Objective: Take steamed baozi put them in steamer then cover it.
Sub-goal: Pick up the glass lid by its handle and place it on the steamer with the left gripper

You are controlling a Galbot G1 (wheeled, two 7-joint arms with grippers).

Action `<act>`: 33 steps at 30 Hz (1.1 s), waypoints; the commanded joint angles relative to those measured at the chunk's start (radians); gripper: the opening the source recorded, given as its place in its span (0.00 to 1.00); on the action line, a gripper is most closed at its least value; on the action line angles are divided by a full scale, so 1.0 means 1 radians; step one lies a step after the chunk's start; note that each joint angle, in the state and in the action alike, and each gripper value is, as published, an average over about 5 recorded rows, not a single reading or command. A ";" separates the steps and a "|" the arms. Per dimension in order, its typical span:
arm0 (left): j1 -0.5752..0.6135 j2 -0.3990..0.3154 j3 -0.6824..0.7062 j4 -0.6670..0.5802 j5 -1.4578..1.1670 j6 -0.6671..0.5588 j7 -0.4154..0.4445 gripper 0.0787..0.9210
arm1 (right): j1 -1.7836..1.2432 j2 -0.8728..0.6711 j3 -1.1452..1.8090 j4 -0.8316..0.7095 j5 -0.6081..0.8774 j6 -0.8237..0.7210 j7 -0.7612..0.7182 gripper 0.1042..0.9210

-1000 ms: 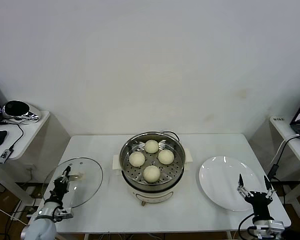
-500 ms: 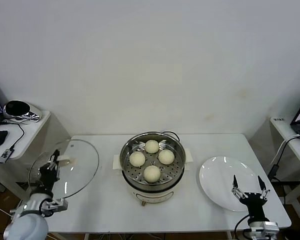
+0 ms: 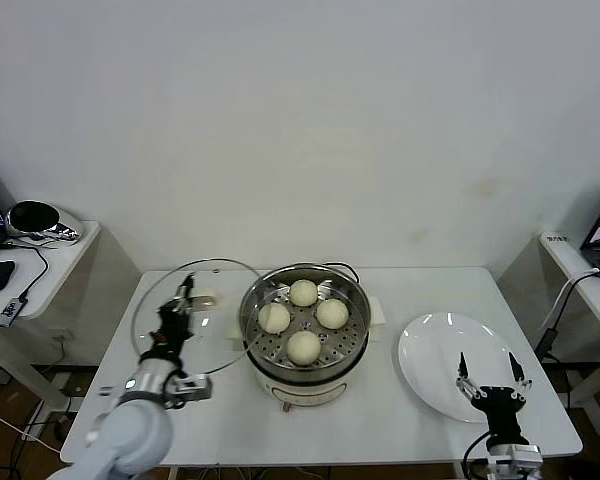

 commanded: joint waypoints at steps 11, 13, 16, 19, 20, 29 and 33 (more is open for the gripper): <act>-0.342 -0.302 0.391 0.195 0.238 0.141 0.149 0.08 | 0.000 0.055 -0.009 -0.020 -0.096 0.025 0.013 0.88; -0.343 -0.319 0.395 0.215 0.249 0.140 0.151 0.08 | -0.005 0.056 -0.010 -0.021 -0.096 0.030 0.014 0.88; -0.344 -0.346 0.397 0.240 0.267 0.139 0.153 0.08 | -0.010 0.055 -0.010 -0.024 -0.095 0.035 0.015 0.88; -0.342 -0.361 0.399 0.255 0.277 0.138 0.156 0.08 | -0.009 0.054 -0.010 -0.025 -0.094 0.036 0.016 0.88; -0.341 -0.362 0.400 0.258 0.279 0.138 0.158 0.08 | -0.009 0.054 -0.010 -0.025 -0.093 0.035 0.016 0.88; -0.333 -0.367 0.400 0.262 0.285 0.140 0.169 0.08 | -0.004 0.053 -0.017 -0.039 -0.095 0.037 0.016 0.88; -0.328 -0.370 0.400 0.262 0.289 0.140 0.171 0.08 | -0.002 0.054 -0.021 -0.041 -0.096 0.037 0.016 0.88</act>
